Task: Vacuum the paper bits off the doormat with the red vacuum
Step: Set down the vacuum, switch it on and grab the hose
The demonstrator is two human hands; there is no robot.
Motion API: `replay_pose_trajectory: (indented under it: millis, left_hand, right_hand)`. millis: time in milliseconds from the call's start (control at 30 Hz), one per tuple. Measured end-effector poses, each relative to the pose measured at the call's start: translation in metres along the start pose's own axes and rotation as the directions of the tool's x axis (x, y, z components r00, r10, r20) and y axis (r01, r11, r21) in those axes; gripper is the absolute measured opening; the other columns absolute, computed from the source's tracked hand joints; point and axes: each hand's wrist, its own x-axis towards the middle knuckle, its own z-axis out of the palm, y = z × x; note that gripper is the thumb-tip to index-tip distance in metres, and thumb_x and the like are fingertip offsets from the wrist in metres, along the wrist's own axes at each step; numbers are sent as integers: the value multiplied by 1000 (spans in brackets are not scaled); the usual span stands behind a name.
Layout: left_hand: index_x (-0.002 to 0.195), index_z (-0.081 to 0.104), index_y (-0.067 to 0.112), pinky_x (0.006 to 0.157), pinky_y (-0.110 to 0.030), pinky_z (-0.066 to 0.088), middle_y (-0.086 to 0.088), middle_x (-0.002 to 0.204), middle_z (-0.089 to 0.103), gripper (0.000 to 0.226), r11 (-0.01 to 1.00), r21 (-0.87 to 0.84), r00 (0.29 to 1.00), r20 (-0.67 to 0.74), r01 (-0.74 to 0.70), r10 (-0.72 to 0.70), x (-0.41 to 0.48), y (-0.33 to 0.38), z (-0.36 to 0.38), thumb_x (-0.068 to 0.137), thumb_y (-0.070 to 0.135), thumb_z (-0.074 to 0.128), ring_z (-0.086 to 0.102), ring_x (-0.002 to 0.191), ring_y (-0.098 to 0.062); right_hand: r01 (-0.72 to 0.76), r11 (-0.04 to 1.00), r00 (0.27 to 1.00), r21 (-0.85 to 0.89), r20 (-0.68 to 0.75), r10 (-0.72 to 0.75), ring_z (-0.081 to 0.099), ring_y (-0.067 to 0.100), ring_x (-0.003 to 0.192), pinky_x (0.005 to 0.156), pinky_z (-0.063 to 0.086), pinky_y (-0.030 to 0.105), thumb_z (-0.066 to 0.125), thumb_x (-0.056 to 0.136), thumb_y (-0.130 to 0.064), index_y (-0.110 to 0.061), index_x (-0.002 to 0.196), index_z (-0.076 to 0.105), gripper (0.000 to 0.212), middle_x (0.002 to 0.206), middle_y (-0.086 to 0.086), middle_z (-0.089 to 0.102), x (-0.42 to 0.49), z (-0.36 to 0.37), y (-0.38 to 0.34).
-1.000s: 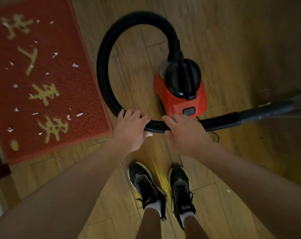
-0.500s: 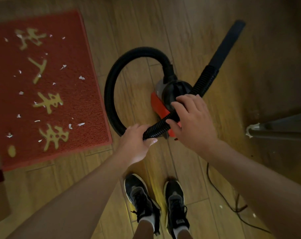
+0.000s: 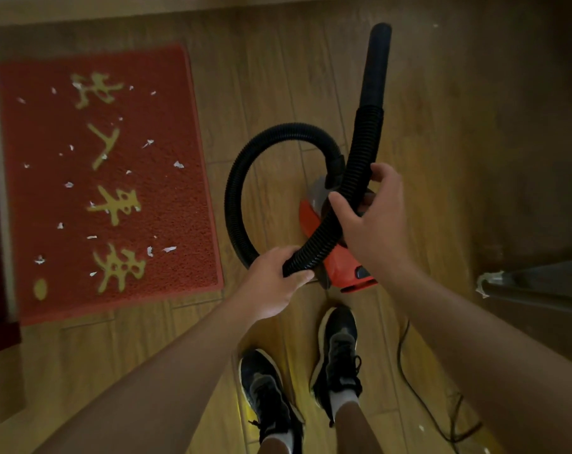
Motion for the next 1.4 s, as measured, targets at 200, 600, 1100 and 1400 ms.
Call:
replay_pose_trajectory:
  millis: [200,600,1100,1400]
  left_hand:
    - [115,60,41,78,-23,42,8,106,60,20,997,-72,1000,1,29,-29,0,-3,-4,97,33,65,58,96,-9]
    - [120,53,47,80,-30,53,17,108,64,46,983,-185,994,-104,1,-21,-3,21,-8,90,21,76,64,94,-4]
    - [131,58,28,81,-13,44,22,108,67,36,957,-288,969,-242,-27,-45,7,42,-7,97,20,67,62,101,5]
    - [119,56,48,99,-27,48,14,116,69,47,952,-305,967,-244,1,-79,-8,33,-14,93,11,70,63,111,-2]
  right_hand:
    - [16,994,997,104,76,-24,61,-1,107,83,54,17,72,91,-34,-24,140,39,59,123,-18,53,17,6,-13]
    - [36,994,968,104,242,-60,61,-7,93,75,51,11,75,90,-26,-29,124,45,46,108,-20,58,33,15,-19]
    - [78,983,942,165,311,-127,65,-5,89,78,57,21,74,89,-29,-30,122,43,45,113,-22,56,43,13,-37]
    - [58,971,942,232,309,-130,69,8,90,79,62,37,67,96,-27,-25,127,44,38,117,-16,58,57,14,-61]
